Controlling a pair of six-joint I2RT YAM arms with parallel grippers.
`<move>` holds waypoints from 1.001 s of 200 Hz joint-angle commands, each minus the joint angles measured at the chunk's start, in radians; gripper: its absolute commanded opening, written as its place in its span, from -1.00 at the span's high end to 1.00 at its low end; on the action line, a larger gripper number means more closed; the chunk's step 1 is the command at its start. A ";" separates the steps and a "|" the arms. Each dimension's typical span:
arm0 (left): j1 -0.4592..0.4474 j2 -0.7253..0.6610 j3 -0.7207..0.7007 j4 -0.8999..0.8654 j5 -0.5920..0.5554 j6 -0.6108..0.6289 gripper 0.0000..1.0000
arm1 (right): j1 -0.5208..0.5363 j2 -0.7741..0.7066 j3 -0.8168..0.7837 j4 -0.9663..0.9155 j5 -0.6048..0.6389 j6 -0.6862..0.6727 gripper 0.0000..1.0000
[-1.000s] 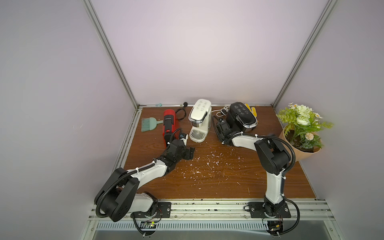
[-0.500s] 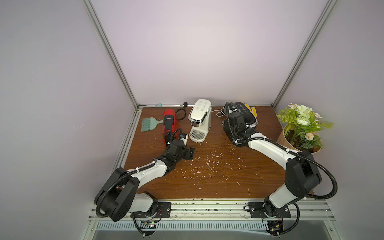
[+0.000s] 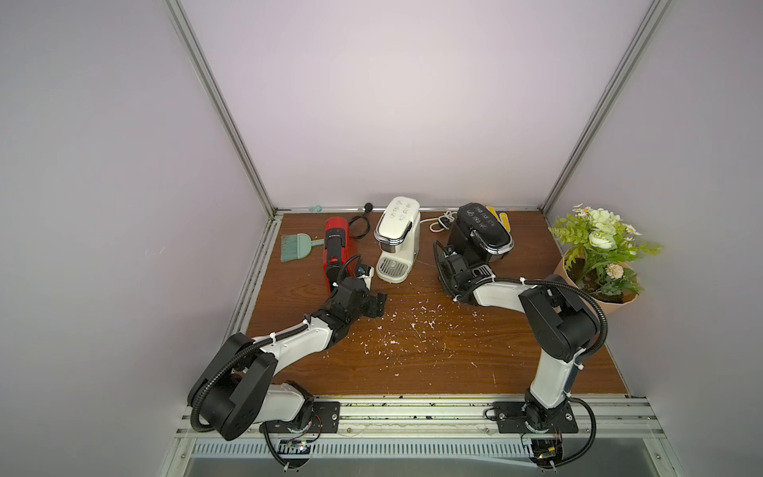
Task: Wipe the surface of a coffee machine
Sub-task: Wipe the dirt from the surface of the coffee machine.
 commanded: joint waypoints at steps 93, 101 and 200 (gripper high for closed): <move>-0.011 -0.025 0.016 0.013 -0.021 0.000 -0.59 | -0.027 -0.302 0.023 -0.113 0.064 -0.020 0.65; -0.011 -0.022 0.019 0.009 -0.021 0.000 -0.59 | -0.029 -0.289 0.005 -0.108 0.060 -0.013 0.65; -0.011 -0.029 0.022 -0.003 -0.039 0.006 -0.60 | -0.046 -0.195 -0.095 -0.051 -0.047 0.061 0.64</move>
